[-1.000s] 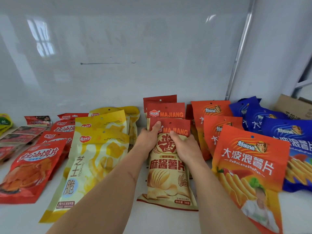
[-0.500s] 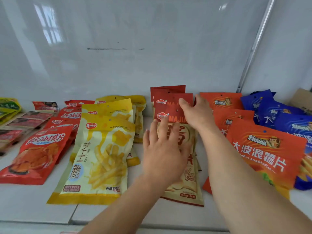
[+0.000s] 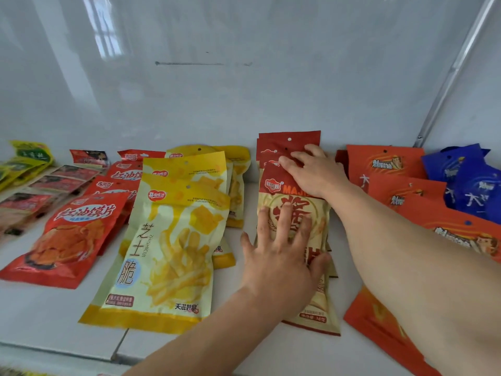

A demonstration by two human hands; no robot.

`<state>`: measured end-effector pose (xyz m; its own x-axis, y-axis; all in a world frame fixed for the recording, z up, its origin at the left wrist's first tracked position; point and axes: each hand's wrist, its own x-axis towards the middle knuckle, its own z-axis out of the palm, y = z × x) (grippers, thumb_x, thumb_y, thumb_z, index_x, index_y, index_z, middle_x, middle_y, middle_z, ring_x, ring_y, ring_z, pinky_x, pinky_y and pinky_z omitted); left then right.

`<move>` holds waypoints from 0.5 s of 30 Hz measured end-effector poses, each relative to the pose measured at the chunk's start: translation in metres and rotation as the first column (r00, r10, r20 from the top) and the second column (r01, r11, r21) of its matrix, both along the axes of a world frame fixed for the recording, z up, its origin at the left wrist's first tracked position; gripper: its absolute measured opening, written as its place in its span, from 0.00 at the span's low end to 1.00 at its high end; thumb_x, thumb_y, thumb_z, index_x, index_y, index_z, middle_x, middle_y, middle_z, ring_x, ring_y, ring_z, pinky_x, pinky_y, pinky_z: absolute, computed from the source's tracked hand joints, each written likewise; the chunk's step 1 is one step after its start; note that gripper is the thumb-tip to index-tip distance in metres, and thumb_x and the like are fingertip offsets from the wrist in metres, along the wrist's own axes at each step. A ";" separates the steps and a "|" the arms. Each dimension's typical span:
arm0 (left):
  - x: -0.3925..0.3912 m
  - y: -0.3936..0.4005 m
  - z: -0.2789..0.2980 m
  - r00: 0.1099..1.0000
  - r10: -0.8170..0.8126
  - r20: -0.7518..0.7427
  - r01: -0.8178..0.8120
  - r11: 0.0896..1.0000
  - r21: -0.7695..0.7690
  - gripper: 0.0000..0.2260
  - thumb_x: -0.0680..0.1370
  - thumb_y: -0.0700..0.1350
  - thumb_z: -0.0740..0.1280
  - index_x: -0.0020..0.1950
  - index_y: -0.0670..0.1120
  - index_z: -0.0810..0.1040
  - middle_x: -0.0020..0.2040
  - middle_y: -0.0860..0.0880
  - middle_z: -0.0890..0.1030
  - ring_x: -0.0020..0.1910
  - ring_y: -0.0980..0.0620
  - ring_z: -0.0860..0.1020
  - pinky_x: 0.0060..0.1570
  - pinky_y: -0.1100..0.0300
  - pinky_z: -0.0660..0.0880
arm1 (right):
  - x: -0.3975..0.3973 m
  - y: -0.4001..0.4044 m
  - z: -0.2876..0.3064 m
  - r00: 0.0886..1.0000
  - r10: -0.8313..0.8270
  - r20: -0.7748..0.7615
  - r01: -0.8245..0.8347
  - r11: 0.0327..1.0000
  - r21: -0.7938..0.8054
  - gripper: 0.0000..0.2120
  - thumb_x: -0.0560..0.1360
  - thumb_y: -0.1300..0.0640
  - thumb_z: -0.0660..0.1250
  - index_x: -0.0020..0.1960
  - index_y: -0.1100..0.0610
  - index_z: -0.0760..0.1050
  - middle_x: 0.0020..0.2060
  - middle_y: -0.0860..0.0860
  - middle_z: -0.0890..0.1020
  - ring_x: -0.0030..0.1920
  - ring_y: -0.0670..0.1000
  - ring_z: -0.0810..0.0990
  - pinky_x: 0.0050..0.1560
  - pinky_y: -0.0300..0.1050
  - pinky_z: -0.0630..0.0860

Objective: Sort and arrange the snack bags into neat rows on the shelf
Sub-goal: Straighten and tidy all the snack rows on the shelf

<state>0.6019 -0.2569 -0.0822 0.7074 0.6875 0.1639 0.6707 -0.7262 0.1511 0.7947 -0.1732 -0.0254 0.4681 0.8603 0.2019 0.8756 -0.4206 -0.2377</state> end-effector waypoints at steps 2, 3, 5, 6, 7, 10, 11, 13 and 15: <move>0.000 -0.001 0.001 1.000 0.000 0.001 0.000 1.000 -0.027 0.30 0.80 0.67 0.44 0.80 0.59 0.42 0.81 0.52 0.37 0.79 0.41 0.33 0.73 0.32 0.52 | 0.001 0.001 -0.002 1.000 -0.006 -0.015 0.006 1.000 -0.017 0.39 0.73 0.24 0.41 0.75 0.43 0.64 0.75 0.49 0.63 0.74 0.58 0.63 0.70 0.61 0.62; 0.000 -0.001 0.001 1.000 0.000 -0.001 0.000 0.999 -0.041 0.30 0.80 0.67 0.44 0.80 0.59 0.42 0.81 0.52 0.37 0.79 0.41 0.33 0.73 0.33 0.53 | 0.001 0.001 -0.003 1.000 -0.013 -0.027 0.013 1.000 -0.022 0.39 0.73 0.24 0.41 0.75 0.43 0.65 0.74 0.50 0.65 0.73 0.59 0.65 0.68 0.61 0.63; 0.001 0.000 0.001 1.000 0.005 0.000 -0.005 0.998 -0.055 0.30 0.81 0.67 0.45 0.80 0.59 0.42 0.81 0.53 0.37 0.79 0.42 0.33 0.73 0.34 0.55 | 0.001 0.002 -0.002 0.999 -0.026 -0.034 0.025 0.999 -0.032 0.39 0.73 0.24 0.41 0.74 0.42 0.66 0.73 0.51 0.66 0.72 0.59 0.66 0.67 0.60 0.64; 0.001 0.000 0.001 1.000 0.007 0.005 -0.006 0.998 -0.056 0.30 0.81 0.67 0.45 0.80 0.59 0.43 0.81 0.53 0.37 0.79 0.42 0.33 0.73 0.34 0.56 | 0.000 0.002 -0.002 0.999 -0.030 -0.028 0.029 0.999 -0.039 0.39 0.73 0.24 0.40 0.74 0.42 0.66 0.73 0.51 0.67 0.71 0.60 0.67 0.67 0.60 0.64; 0.002 0.000 0.000 1.000 0.007 0.013 -0.007 0.998 -0.055 0.31 0.81 0.67 0.45 0.80 0.59 0.43 0.81 0.52 0.38 0.79 0.42 0.33 0.73 0.35 0.57 | -0.001 0.002 -0.003 0.999 -0.033 -0.021 0.032 0.998 -0.048 0.39 0.73 0.24 0.40 0.74 0.42 0.66 0.72 0.52 0.67 0.71 0.60 0.67 0.67 0.60 0.64; 0.003 0.002 -0.003 1.000 0.010 0.024 -0.009 0.999 -0.044 0.30 0.80 0.67 0.45 0.80 0.58 0.44 0.81 0.52 0.38 0.79 0.42 0.34 0.73 0.36 0.58 | -0.002 0.003 -0.005 0.998 -0.050 -0.034 0.047 0.996 -0.081 0.40 0.72 0.23 0.39 0.74 0.42 0.67 0.72 0.54 0.67 0.72 0.61 0.66 0.68 0.61 0.63; 0.004 0.002 -0.003 1.000 0.012 0.023 -0.011 0.999 -0.042 0.30 0.80 0.67 0.45 0.80 0.58 0.44 0.81 0.51 0.38 0.79 0.42 0.34 0.73 0.36 0.58 | -0.002 0.002 -0.005 0.998 -0.056 -0.038 0.052 0.995 -0.089 0.40 0.72 0.23 0.39 0.73 0.42 0.67 0.72 0.55 0.67 0.72 0.61 0.65 0.68 0.62 0.62; 0.005 0.002 -0.002 1.000 0.014 0.022 -0.013 0.999 -0.043 0.30 0.81 0.67 0.44 0.80 0.59 0.44 0.81 0.51 0.39 0.79 0.42 0.34 0.73 0.36 0.56 | -0.003 0.001 -0.004 0.997 -0.059 -0.042 0.054 0.994 -0.099 0.41 0.72 0.23 0.39 0.73 0.42 0.68 0.72 0.55 0.68 0.72 0.62 0.65 0.68 0.63 0.61; 0.005 0.002 -0.001 1.000 0.017 0.025 -0.015 0.998 -0.064 0.28 0.81 0.66 0.42 0.80 0.59 0.45 0.81 0.52 0.39 0.79 0.43 0.34 0.74 0.36 0.53 | -0.005 -0.002 -0.002 0.997 -0.051 -0.059 0.046 0.996 -0.082 0.41 0.72 0.23 0.39 0.73 0.42 0.68 0.72 0.55 0.69 0.72 0.62 0.65 0.69 0.63 0.60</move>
<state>0.6067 -0.2549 -0.0831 0.6923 0.7085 0.1373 0.6775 -0.7036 0.2146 0.7897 -0.1753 -0.0269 0.5186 0.8488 0.1032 0.8388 -0.4817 -0.2537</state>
